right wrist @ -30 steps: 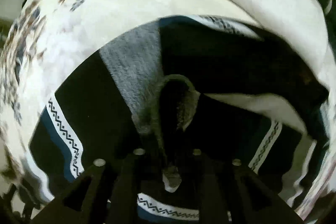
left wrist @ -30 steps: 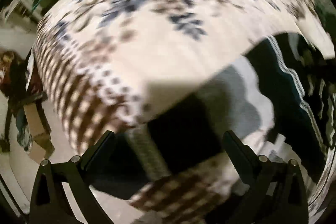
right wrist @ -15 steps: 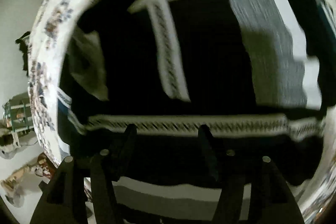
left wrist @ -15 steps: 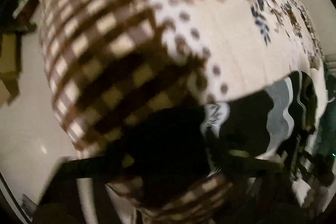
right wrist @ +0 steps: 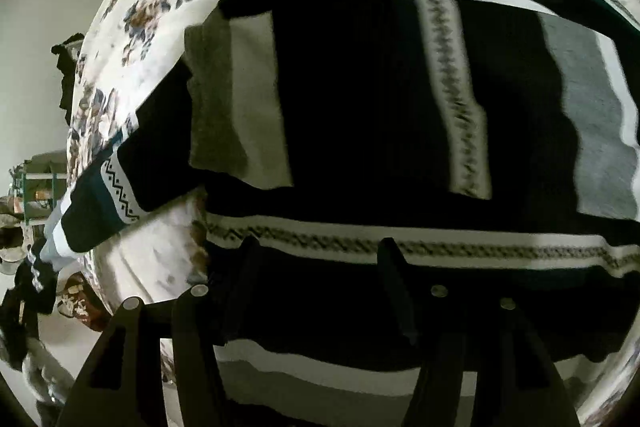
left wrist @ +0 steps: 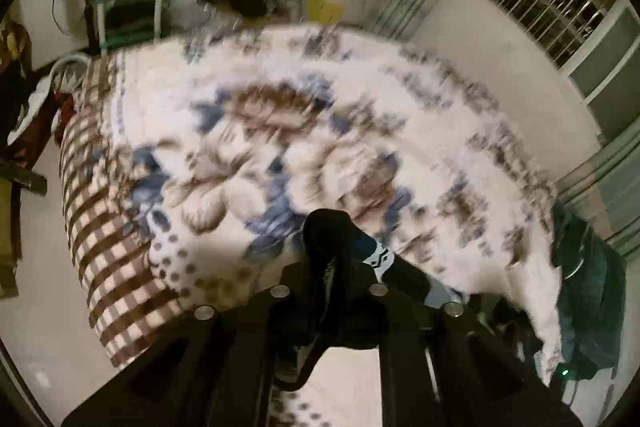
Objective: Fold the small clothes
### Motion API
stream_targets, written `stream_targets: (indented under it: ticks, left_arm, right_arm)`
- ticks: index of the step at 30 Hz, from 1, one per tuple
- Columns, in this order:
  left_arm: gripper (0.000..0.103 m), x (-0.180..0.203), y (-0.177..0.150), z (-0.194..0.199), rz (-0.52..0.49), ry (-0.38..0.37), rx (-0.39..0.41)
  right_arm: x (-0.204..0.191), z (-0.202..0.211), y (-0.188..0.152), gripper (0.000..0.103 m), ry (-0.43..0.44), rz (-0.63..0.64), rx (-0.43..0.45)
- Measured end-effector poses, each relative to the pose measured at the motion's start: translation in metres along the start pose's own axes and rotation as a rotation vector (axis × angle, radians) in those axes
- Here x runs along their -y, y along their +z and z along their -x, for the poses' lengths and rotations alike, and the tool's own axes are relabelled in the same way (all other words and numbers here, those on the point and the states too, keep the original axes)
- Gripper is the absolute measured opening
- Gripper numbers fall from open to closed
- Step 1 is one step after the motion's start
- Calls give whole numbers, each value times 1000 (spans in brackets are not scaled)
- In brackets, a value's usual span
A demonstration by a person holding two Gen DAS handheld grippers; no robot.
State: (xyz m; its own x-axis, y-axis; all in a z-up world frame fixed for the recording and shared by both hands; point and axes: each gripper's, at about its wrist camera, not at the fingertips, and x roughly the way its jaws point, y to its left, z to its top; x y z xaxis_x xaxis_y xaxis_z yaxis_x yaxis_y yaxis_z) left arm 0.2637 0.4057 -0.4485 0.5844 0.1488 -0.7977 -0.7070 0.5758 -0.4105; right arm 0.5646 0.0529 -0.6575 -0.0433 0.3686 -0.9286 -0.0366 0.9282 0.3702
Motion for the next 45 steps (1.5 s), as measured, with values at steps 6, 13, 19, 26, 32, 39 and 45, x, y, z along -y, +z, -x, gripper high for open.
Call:
stream_targets:
  ticks: [6,13,19,26,32,39,45]
  left_arm:
    - [27,-108,-48,-35,343,103,-216]
    - [56,-139,-75,-45,583,-56,-233]
    - [55,-112,-36,-99,437,-64,-323]
    - [1,-75,5,-43,258,-191,-134]
    - [6,-80,36,-7,242,-284,15]
    - [39,-156,-15,-48,484,-115,-190]
    - [67,-144,-47,-70,532,-221,-245]
  right_arm:
    - [-12,-15,-1,63,-5,10,-47]
    - [-5,-25,-2,63,-12,-5,-76]
    - [-17,-33,5,63,-34,14,-79]
    - [-27,-36,10,63,-50,29,-63]
    - [-27,-31,11,63,-38,23,-42]
    - [-26,-30,7,63,-32,3,-55]
    - [-21,-26,4,63,-29,-10,-46]
